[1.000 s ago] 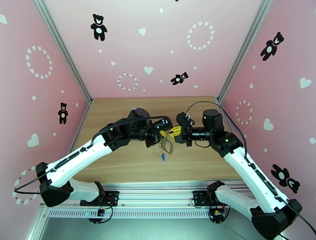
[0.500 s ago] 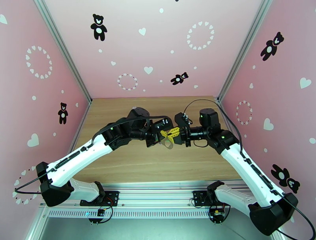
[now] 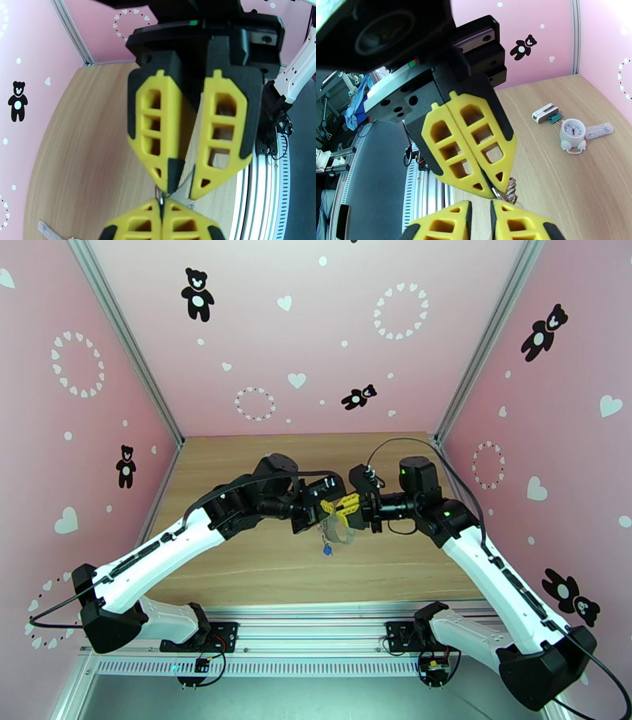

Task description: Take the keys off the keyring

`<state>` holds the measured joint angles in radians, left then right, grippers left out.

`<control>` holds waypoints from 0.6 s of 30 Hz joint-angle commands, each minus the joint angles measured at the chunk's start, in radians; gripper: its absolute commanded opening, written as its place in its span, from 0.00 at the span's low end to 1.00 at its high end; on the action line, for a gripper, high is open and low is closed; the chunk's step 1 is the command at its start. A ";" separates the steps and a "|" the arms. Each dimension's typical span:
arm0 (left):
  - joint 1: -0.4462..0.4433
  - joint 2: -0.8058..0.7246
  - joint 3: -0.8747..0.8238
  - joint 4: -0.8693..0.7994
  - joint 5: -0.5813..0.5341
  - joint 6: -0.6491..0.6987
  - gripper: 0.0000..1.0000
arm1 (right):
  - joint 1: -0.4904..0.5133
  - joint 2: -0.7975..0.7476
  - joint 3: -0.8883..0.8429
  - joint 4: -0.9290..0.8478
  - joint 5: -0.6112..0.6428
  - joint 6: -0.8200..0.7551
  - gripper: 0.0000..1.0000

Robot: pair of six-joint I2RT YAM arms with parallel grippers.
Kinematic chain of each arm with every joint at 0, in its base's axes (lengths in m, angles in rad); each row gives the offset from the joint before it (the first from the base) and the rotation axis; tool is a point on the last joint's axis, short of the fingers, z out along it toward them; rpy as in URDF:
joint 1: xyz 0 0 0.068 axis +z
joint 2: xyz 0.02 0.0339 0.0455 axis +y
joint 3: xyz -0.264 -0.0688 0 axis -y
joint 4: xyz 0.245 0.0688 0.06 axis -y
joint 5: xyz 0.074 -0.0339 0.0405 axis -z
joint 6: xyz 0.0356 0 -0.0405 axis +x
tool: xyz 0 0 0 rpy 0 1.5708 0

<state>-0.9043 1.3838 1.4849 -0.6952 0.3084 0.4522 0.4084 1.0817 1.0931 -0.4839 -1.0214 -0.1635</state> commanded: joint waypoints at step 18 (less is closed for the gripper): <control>-0.010 -0.020 0.023 0.049 0.145 0.034 0.00 | -0.029 0.051 0.057 -0.042 -0.110 0.009 0.22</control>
<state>-0.9054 1.3834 1.4849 -0.6922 0.3836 0.4713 0.3801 1.1084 1.1164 -0.5133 -1.0885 -0.1604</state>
